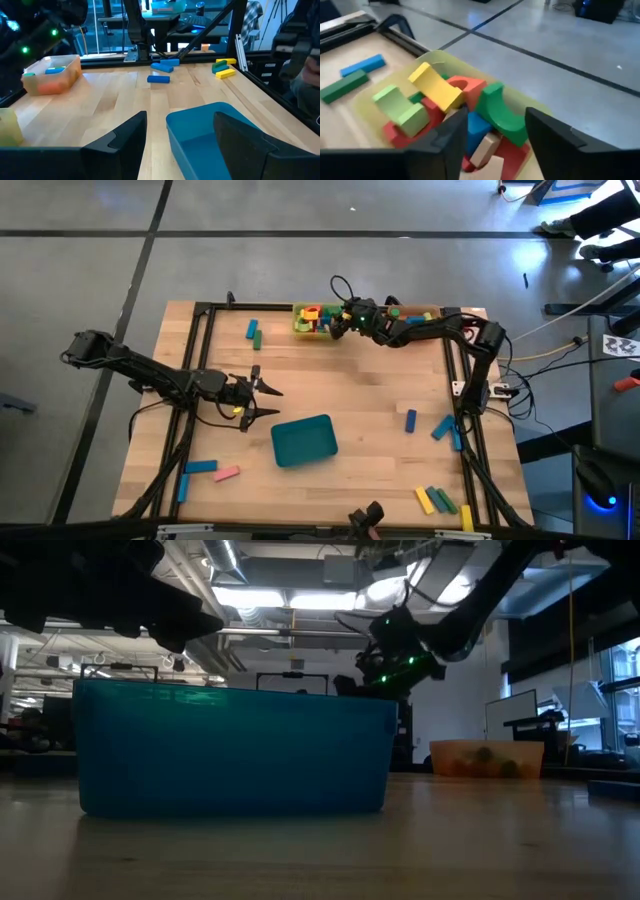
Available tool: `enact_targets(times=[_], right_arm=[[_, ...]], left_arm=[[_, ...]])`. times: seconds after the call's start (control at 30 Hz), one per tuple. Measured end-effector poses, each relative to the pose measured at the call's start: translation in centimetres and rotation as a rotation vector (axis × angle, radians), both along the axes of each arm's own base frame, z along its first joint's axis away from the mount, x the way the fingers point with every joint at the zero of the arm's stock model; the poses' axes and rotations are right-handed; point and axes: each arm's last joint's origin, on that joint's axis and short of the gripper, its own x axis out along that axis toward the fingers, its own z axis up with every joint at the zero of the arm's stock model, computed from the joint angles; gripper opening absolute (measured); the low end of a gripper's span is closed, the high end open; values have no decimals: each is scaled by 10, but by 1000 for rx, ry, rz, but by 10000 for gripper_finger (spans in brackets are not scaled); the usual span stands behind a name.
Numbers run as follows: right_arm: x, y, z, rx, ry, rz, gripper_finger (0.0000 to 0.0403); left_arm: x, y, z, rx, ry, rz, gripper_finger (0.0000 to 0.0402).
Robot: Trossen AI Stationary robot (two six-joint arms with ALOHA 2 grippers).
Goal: Sort blocks by size
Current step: Put the blue rectangular block into the blue bin
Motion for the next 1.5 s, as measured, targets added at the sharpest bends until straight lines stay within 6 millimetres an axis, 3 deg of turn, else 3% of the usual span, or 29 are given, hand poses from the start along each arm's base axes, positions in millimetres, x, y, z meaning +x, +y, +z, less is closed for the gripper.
enact_targets(times=[0.13,0.27,0.5,0.67,0.87,1.1,1.33,1.5], right_arm=[[-6,22,31,-44,79,75,220],[-25,61,65,-39,223,160,220],[-86,133,113,131,339,250,214],[-126,172,125,343,356,224,214],[-148,199,114,629,433,57,214],[-156,220,77,902,508,-161,214],[-157,233,35,1038,532,-307,214],[-154,236,13,1045,565,-351,214]], left_arm=[[0,0,0,0,0,0,212],[0,0,0,-5,1,1,212],[0,0,0,-6,3,1,212],[0,0,0,-4,2,1,212],[0,0,0,-7,1,1,212],[0,0,0,-7,0,1,212],[0,0,0,-9,1,1,212],[0,0,0,-11,1,2,212]])
